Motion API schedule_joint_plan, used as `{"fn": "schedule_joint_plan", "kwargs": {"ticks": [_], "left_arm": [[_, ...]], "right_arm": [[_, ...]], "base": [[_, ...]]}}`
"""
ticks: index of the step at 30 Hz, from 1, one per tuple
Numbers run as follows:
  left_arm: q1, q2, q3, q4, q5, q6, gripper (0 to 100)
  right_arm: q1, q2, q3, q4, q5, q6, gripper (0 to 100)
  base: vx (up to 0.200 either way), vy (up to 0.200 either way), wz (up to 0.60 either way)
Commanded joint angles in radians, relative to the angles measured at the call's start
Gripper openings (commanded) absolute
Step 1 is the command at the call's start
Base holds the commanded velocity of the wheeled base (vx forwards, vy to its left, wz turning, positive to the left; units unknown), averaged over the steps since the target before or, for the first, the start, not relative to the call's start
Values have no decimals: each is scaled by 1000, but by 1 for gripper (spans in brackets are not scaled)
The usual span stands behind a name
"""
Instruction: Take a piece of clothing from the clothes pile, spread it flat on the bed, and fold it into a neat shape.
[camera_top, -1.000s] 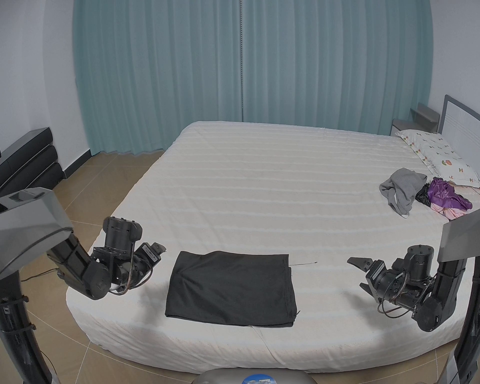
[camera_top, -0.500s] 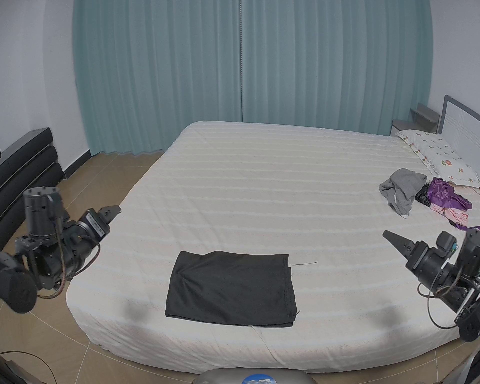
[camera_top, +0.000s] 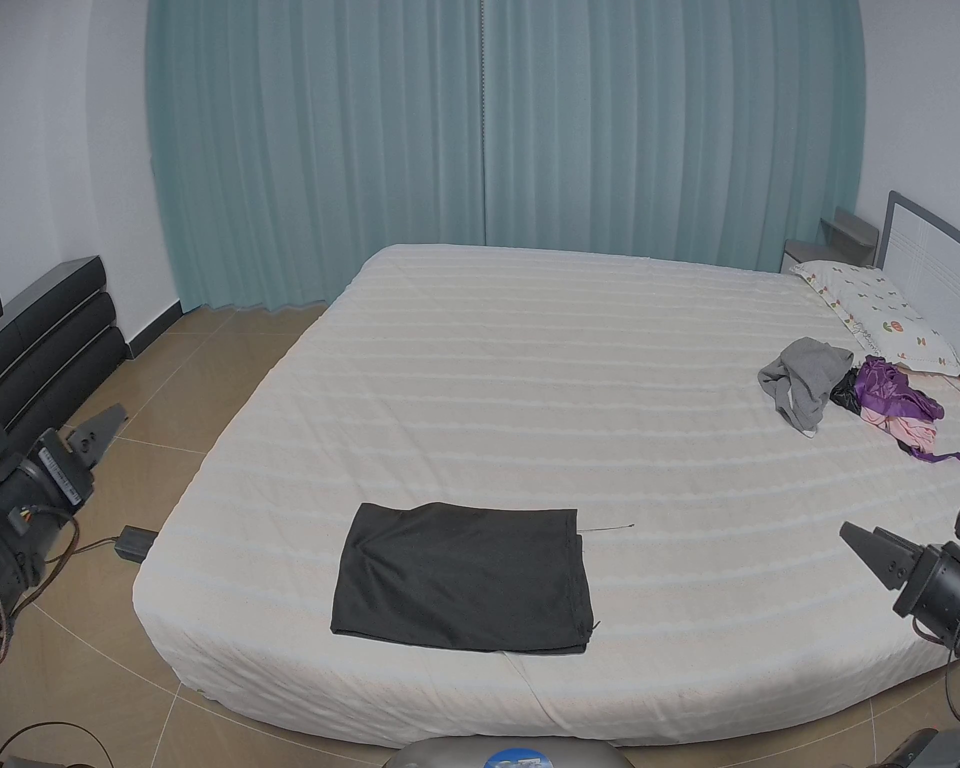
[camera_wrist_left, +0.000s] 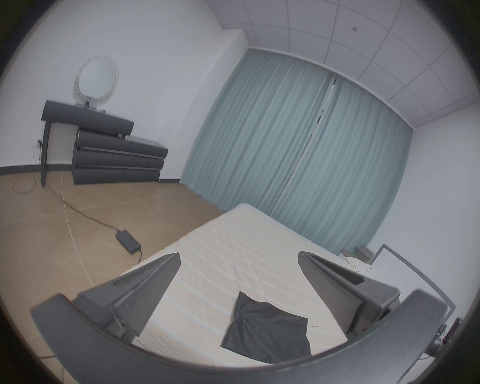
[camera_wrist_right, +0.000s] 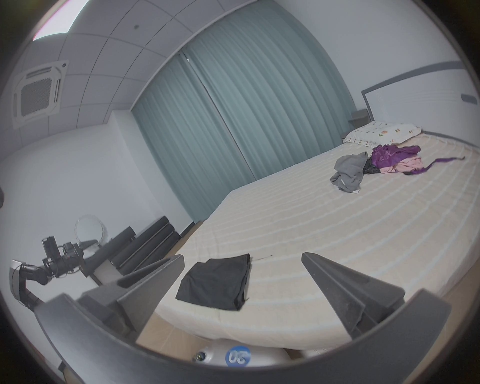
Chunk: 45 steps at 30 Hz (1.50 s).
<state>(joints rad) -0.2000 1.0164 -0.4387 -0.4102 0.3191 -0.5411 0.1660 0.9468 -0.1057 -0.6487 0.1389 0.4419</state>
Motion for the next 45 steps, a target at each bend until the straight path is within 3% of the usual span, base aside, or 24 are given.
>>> {"fn": "schedule_joint_plan", "kwargs": {"ticks": [1, 3, 6, 10, 11, 16, 26, 27, 30, 32, 37, 41, 45], "left_arm": [[27, -499, 11, 245, 61, 224, 100], [42, -529, 11, 264, 61, 243, 100], [77, -585, 6, 297, 61, 270, 100], [93, -625, 6, 317, 61, 299, 100], [126, -711, 6, 350, 61, 383, 100], [146, -797, 5, 361, 55, 481, 100], [246, -932, 6, 453, 51, 558, 100], [237, -943, 5, 458, 51, 578, 100], [234, -947, 11, 456, 49, 570, 100], [228, -949, 6, 445, 44, 558, 100], [225, -953, 20, 324, 51, 518, 100], [225, -955, 54, 455, 49, 510, 100], [225, -955, 58, 548, 77, 512, 100]], "right_arm": [[-9, -645, -256, 725, 33, -203, 100], [-39, -652, -272, 758, 18, -230, 100], [-148, -660, -302, 813, 21, -264, 100], [-149, -680, -308, 828, 24, -298, 100], [-138, -743, -310, 848, 25, -396, 100], [-85, -835, -318, 931, 25, -535, 100], [-66, -846, -373, 972, 8, -585, 100], [-69, -847, -370, 969, -12, -621, 100], [-132, -876, -358, 957, -36, -632, 100], [-169, -947, -325, 962, 8, -644, 100], [-167, -947, -253, 810, -2, -646, 100], [-169, -947, -115, 707, 33, -669, 100], [-167, -947, 29, 567, 27, -672, 100]], "base": [[0, 0, 0], [0, 0, 0], [0, 0, 0], [0, 0, 0], [0, 0, 0], [0, 0, 0], [0, 0, 0], [0, 0, 0], [0, 0, 0], [0, 0, 0], [0, 0, 0], [0, 0, 0], [0, 0, 0]]}}
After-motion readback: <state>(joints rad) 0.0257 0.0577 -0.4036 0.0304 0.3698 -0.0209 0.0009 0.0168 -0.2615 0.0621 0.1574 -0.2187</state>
